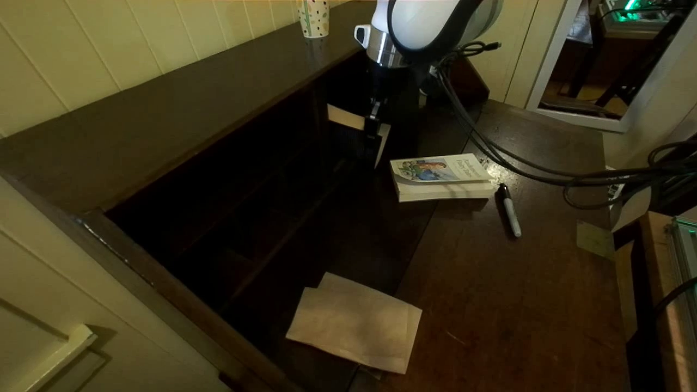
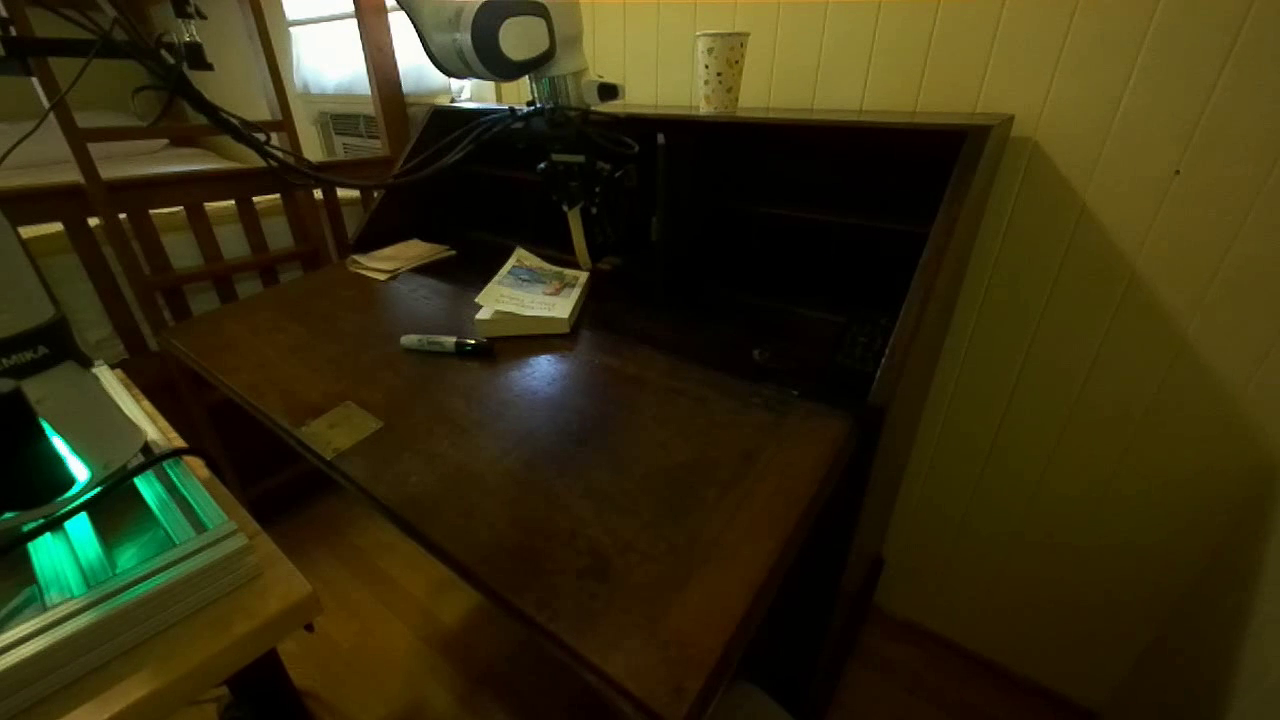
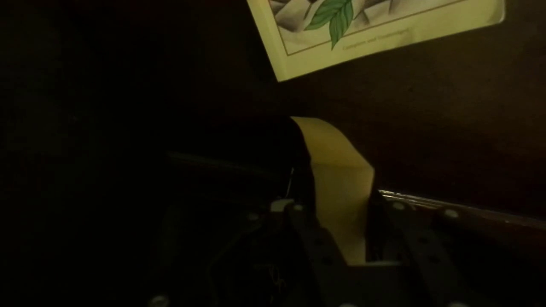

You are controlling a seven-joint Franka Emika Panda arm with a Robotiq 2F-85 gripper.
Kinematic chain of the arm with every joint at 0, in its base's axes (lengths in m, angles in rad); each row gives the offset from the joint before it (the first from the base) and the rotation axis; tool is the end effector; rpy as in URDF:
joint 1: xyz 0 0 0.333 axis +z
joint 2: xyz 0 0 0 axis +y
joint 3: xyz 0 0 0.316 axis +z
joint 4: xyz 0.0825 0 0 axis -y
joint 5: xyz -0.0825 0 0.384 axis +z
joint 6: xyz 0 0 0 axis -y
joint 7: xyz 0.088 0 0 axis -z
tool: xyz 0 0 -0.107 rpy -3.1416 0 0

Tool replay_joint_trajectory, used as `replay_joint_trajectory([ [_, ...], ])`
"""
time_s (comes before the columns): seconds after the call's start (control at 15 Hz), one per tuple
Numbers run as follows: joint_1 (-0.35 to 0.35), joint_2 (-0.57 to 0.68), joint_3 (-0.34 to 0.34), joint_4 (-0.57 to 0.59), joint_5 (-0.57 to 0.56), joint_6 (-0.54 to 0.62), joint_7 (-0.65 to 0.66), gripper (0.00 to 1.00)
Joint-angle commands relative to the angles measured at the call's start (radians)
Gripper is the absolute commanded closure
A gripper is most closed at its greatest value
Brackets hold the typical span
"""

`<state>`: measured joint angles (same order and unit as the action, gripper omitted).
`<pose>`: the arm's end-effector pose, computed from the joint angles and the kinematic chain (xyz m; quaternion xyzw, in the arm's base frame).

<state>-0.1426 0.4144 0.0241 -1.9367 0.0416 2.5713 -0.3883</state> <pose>0.6382 -0.0776 0.2924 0.9870 0.1161 0.1108 0.0103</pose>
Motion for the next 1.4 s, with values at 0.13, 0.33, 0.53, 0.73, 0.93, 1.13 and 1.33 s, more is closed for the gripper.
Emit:
replay_joint_trajectory([
  [0.13,-0.013,0.050,0.024,0.048,0.002,0.047,-0.023,0.93],
  [0.33,-0.020,0.063,0.033,0.062,0.007,0.050,-0.032,0.93],
  [0.53,-0.018,0.073,0.032,0.080,0.003,0.060,-0.030,0.93],
  [0.73,-0.025,0.084,0.049,0.087,0.018,0.080,-0.040,0.93],
  [0.93,-0.032,0.095,0.062,0.086,0.023,0.102,-0.040,0.93],
  [1.13,-0.043,0.098,0.074,0.089,0.027,0.105,-0.041,0.93],
  [1.33,-0.054,0.104,0.085,0.097,0.036,0.107,-0.039,0.93],
])
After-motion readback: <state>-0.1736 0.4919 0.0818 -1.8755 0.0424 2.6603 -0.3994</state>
